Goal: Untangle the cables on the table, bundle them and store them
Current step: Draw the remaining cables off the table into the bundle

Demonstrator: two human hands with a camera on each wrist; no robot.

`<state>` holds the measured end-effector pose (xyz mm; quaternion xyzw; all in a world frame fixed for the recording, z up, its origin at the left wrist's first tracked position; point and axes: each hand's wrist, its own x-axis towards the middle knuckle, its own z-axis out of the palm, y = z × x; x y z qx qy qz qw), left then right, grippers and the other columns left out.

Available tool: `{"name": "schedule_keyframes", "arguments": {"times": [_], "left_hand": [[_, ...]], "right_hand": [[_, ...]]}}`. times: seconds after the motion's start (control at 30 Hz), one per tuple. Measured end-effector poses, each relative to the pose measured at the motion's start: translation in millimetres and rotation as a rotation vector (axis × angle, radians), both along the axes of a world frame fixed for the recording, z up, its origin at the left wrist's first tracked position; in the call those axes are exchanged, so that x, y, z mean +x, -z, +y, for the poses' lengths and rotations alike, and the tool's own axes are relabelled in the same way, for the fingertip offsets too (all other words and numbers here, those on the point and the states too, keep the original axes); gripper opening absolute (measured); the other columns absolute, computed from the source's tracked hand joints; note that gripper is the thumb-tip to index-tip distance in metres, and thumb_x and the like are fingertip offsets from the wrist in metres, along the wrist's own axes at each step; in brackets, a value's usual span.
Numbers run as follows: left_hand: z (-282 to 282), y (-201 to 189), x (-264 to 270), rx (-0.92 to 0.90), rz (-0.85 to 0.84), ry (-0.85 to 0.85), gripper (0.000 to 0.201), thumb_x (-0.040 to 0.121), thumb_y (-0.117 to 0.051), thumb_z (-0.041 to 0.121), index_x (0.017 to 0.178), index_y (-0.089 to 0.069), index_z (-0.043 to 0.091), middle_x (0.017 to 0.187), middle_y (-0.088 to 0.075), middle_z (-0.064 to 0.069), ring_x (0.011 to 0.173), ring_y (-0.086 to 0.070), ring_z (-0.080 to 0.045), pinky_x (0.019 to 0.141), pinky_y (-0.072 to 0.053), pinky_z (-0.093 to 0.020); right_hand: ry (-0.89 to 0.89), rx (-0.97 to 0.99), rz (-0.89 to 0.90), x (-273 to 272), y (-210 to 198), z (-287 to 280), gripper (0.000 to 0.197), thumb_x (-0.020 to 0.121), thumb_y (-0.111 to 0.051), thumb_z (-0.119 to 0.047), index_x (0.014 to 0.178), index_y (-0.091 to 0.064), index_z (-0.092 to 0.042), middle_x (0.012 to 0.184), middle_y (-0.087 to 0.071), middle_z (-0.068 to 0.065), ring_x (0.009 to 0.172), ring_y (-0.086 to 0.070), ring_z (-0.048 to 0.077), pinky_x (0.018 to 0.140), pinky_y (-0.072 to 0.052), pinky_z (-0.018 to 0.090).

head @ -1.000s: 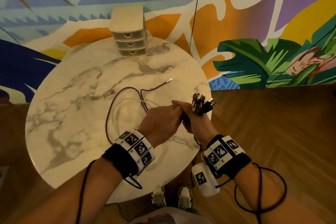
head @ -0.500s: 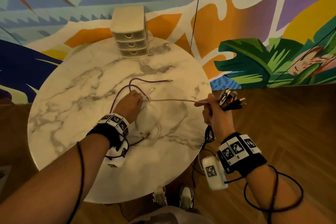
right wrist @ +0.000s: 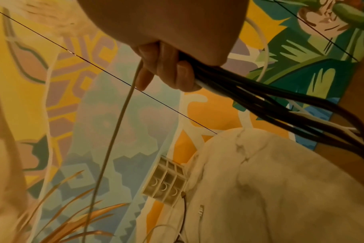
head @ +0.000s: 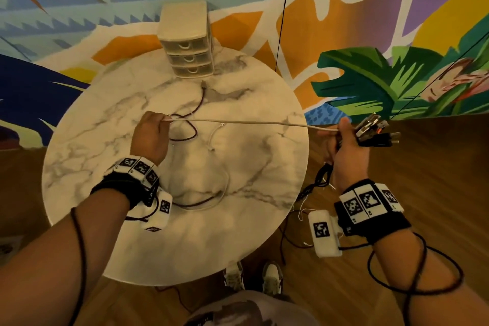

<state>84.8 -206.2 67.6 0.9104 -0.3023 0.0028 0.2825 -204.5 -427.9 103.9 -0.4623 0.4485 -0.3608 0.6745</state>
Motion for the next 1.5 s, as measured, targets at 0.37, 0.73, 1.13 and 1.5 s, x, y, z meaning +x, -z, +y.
{"name": "schedule_keyframes", "arguments": {"times": [0.37,0.73,1.13,1.5], "left_hand": [[32.6,-1.2,18.3,0.327,0.048,-0.042,0.03,0.099,-0.042,0.016,0.103,-0.063,-0.006,0.107,-0.06,-0.031,0.099,-0.056,-0.044,0.085,-0.042,-0.043],[36.8,3.5,15.3,0.3,0.011,-0.223,0.035,0.099,-0.037,0.013,0.1,-0.058,-0.014,0.107,-0.054,-0.037,0.098,-0.052,-0.048,0.086,-0.041,-0.05],[19.8,14.3,-104.9,0.637,0.675,0.545,0.026,0.079,-0.05,0.035,0.074,-0.066,0.015,0.08,-0.067,-0.013,0.066,-0.059,-0.019,0.062,-0.045,-0.025],[-69.7,-15.7,-232.4,0.578,0.389,0.837,0.058,0.089,-0.047,0.057,0.137,-0.038,0.026,0.1,-0.065,-0.005,0.089,-0.061,-0.02,0.078,-0.05,-0.033]], "right_hand": [[0.123,0.027,-0.022,-15.5,18.3,-15.5,0.075,0.084,-0.057,-0.055,0.118,-0.051,0.012,0.045,-0.045,-0.012,0.038,-0.04,0.005,0.04,-0.032,0.021],[0.157,-0.016,0.004,-22.8,8.3,-8.2,0.047,0.095,-0.047,-0.047,0.065,-0.064,-0.015,0.041,-0.038,-0.009,0.037,-0.028,0.01,0.04,-0.022,0.026],[0.198,-0.004,0.083,-28.8,29.1,-19.0,0.107,0.053,-0.057,-0.088,0.118,-0.058,-0.004,0.072,-0.054,-0.01,0.061,-0.045,0.006,0.056,-0.032,0.023],[-0.015,-0.102,0.225,-61.0,-6.8,6.9,0.049,0.097,-0.046,-0.039,0.057,-0.068,-0.02,0.042,-0.044,-0.01,0.043,-0.038,0.006,0.047,-0.032,0.021]]}}
